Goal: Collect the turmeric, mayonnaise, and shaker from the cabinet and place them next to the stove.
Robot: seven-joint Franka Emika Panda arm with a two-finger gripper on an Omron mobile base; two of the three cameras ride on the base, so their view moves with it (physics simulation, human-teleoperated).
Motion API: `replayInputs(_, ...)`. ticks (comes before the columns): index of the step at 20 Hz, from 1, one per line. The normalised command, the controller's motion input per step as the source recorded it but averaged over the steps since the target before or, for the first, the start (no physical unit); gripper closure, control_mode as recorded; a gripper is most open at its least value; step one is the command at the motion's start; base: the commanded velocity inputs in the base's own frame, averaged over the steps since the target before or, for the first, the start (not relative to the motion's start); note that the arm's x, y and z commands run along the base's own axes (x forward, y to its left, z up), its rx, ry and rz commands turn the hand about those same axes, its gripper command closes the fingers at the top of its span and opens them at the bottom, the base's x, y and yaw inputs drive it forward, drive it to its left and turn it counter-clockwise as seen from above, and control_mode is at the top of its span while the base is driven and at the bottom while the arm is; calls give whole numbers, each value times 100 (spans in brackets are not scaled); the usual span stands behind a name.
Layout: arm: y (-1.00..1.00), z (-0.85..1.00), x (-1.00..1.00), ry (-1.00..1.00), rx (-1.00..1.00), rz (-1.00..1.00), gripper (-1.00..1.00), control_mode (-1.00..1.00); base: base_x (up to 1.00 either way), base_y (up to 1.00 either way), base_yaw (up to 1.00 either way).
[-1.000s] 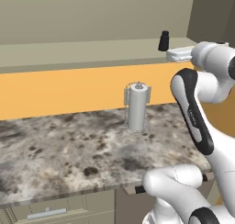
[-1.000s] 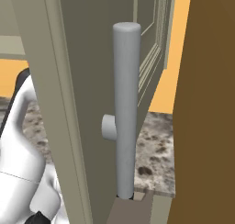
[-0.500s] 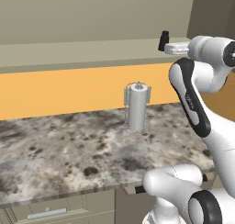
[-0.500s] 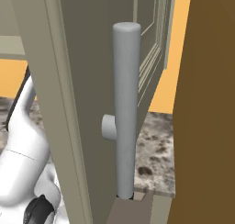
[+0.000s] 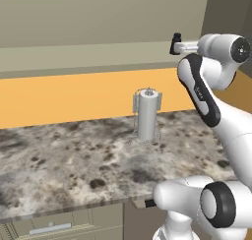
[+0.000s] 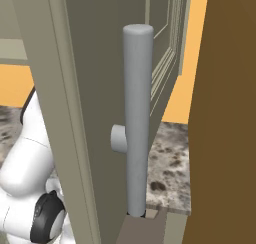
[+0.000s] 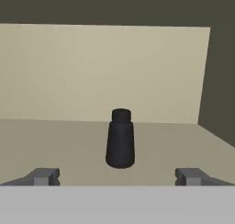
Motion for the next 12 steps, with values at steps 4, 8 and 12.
replayInputs(4,-5,0,41,3,0,0,-100,-100,0,0,0)
replayInputs(8,-6,0,37,3,0,0,-100,-100,0,0,0)
replayInputs(12,-4,0,37,3,0,0,-100,-100,0,0,0)
